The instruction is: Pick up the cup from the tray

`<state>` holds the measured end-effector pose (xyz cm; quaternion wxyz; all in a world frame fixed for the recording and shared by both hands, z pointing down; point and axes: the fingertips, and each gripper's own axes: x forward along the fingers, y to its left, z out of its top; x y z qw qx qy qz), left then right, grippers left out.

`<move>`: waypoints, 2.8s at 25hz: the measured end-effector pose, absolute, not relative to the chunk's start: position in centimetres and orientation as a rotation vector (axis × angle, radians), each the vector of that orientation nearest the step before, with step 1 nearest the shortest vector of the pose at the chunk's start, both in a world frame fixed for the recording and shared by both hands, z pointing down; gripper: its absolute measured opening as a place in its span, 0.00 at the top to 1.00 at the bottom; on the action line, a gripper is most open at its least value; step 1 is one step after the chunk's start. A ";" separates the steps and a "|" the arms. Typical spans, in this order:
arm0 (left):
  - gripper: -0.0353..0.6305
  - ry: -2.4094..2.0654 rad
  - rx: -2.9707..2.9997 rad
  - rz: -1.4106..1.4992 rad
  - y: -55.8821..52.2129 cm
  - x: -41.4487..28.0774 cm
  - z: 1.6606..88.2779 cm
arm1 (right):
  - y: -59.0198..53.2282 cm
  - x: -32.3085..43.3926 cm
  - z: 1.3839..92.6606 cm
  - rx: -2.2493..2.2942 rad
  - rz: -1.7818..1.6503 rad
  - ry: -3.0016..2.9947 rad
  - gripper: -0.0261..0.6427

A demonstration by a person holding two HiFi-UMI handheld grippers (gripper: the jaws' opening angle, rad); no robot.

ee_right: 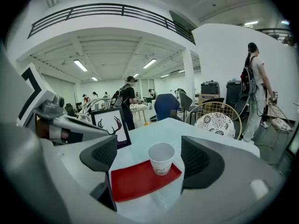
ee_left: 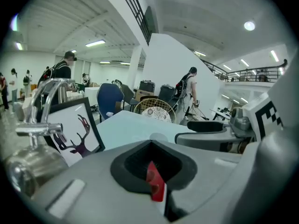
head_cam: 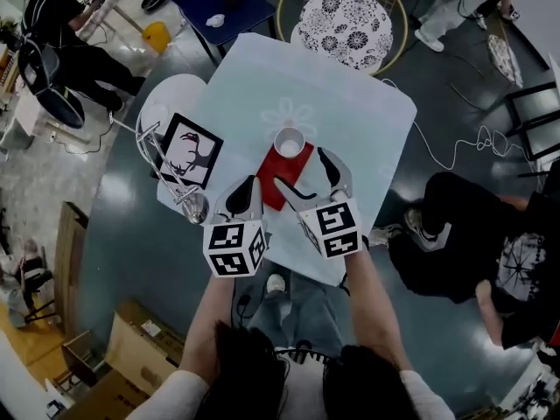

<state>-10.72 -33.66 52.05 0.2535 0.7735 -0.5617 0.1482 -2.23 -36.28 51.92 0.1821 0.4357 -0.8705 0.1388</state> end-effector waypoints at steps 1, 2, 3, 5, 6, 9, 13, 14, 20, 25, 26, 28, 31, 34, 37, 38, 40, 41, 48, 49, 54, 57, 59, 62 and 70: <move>0.95 -1.523 2.093 0.398 -34.0 -10.7 52.5 | -36.7 -2.3 52.5 1.221 0.388 -2.452 0.31; 0.94 -1.522 2.083 0.398 -34.4 -10.7 53.1 | -37.1 -2.5 53.1 1.213 0.389 -2.449 0.30; 0.94 -1.523 2.077 0.405 -34.8 -10.6 53.6 | -37.5 -2.7 53.6 1.207 0.394 -2.447 0.30; 0.94 -1.518 2.072 0.418 -35.5 -10.4 54.8 | -38.4 -2.9 54.8 1.203 0.404 -2.442 0.30; 0.94 -1.512 2.068 0.418 -35.8 -10.3 55.3 | -38.8 -3.1 55.4 1.201 0.407 -2.442 0.29; 0.94 -1.515 2.050 0.410 -36.9 -10.3 56.4 | -40.0 -3.6 56.9 1.186 0.417 -2.442 0.29; 0.94 -1.534 2.026 0.395 -38.4 -10.7 57.3 | -41.3 -3.9 58.8 1.165 0.414 -2.423 0.29; 0.94 -1.539 2.022 0.397 -38.7 -10.8 57.5 | -41.5 -3.9 59.2 1.164 0.418 -2.420 0.29; 0.94 -1.554 1.974 0.375 -39.6 -11.6 58.6 | -42.5 -4.4 60.8 1.113 0.418 -2.413 0.32; 0.94 -1.553 1.943 0.355 -39.5 -11.9 59.2 | -43.1 -4.5 60.8 1.135 0.394 -2.394 0.41; 0.94 -1.553 1.943 0.353 -39.5 -11.8 59.1 | -43.1 -4.6 60.7 1.126 0.392 -2.397 0.41; 0.94 -1.550 1.945 0.351 -39.4 -11.7 59.0 | -42.8 -4.6 60.4 1.116 0.389 -2.404 0.41; 0.94 -1.551 1.953 0.350 -39.4 -11.8 58.7 | -42.4 -4.7 59.4 1.121 0.372 -2.423 0.41; 0.94 -1.547 1.973 0.340 -39.5 -11.3 57.9 | -42.1 -4.2 57.9 1.145 0.365 -2.441 0.41; 0.94 -1.526 2.011 0.336 -39.4 -10.1 57.0 | -41.7 -2.8 56.7 1.192 0.362 -2.440 0.41; 0.94 -1.516 2.026 0.336 -39.4 -9.5 56.7 | -41.5 -2.2 56.4 1.210 0.358 -2.436 0.41; 0.94 -1.493 2.054 0.335 -39.3 -8.3 56.3 | -41.2 -0.9 55.8 1.250 0.349 -2.426 0.41; 0.94 -1.479 2.067 0.335 -39.2 -7.6 56.2 | -40.9 -0.1 55.7 1.269 0.347 -2.419 0.41; 0.94 -1.366 2.147 0.366 -38.0 -2.2 56.4 | -38.8 5.7 56.4 1.378 0.360 -2.347 0.41; 0.94 -1.353 2.157 0.374 -37.9 -1.5 56.5 | -38.4 6.3 56.7 1.382 0.359 -2.340 0.41; 0.94 -1.300 2.197 0.439 -37.3 1.1 57.5 | -36.8 9.3 58.7 1.404 0.381 -2.319 0.42; 0.94 -1.288 2.203 0.455 -37.3 1.8 57.9 | -36.3 10.4 59.4 1.436 0.401 -2.323 0.42; 0.94 -1.284 2.204 0.461 -37.3 2.2 58.3 | -36.0 11.1 60.1 1.458 0.415 -2.327 0.42; 0.94 -1.272 2.223 0.478 -37.4 2.9 58.7 | -35.9 11.6 60.5 1.488 0.414 -2.347 0.42; 0.94 -1.263 2.212 0.487 -37.2 3.4 59.3 | -34.7 11.4 60.7 1.444 0.374 -2.347 0.39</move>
